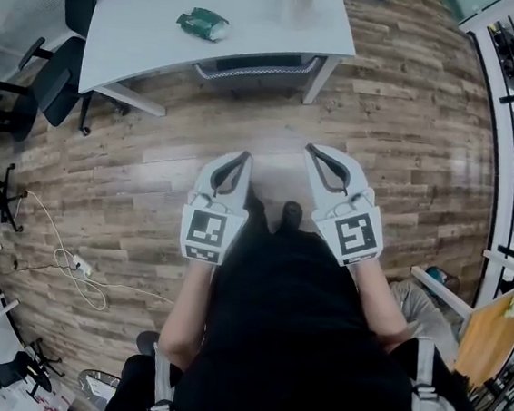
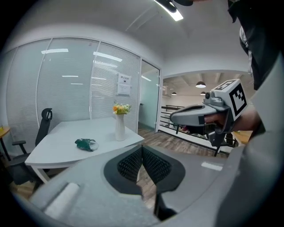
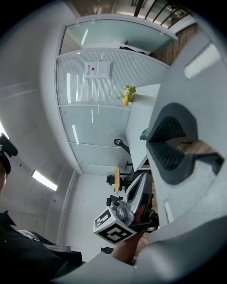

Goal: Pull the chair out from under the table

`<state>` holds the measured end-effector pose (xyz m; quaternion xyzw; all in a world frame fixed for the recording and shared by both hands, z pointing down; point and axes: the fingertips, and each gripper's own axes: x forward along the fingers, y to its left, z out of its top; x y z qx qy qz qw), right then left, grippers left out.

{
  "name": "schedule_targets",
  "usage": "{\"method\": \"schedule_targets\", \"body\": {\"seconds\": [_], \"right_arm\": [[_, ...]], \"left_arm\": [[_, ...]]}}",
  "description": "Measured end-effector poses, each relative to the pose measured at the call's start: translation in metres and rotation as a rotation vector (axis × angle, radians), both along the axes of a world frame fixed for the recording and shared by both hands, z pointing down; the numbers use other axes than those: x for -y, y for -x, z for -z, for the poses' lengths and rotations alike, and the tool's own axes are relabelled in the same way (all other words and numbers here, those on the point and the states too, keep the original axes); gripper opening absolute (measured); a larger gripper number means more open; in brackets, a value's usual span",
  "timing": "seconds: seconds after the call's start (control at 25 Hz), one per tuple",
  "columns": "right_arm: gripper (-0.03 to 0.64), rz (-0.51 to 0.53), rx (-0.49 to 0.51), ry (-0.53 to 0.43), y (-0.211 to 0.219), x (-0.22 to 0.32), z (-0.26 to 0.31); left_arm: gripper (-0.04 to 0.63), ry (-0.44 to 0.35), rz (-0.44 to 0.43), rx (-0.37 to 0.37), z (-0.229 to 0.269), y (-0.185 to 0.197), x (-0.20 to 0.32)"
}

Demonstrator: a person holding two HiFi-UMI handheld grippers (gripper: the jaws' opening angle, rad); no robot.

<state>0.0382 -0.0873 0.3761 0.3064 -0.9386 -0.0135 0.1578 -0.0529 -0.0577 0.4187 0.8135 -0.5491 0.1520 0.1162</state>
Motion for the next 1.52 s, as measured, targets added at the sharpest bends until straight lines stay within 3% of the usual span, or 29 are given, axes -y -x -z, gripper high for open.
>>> {"method": "schedule_targets", "body": {"seconds": [0.28, 0.6, 0.92, 1.16, 1.52], "right_arm": [[0.003, -0.018, -0.002, -0.049, 0.049, 0.035, 0.016], [0.003, -0.081, 0.044, -0.023, 0.083, 0.063, 0.015], [0.003, -0.151, -0.019, 0.037, 0.093, 0.081, -0.012], [0.003, -0.188, -0.056, 0.084, 0.084, 0.084, -0.033], [0.003, -0.134, -0.117, 0.095, 0.080, 0.110, -0.052]], "left_arm": [[0.011, -0.032, -0.070, -0.004, 0.010, 0.043, 0.049], [0.011, -0.099, -0.150, -0.040, 0.021, 0.081, 0.078], [0.011, -0.033, -0.149, -0.055, -0.003, 0.116, 0.090], [0.012, 0.017, -0.142, -0.045, -0.021, 0.121, 0.093], [0.012, 0.020, -0.119, -0.012, -0.023, 0.115, 0.116]]}}
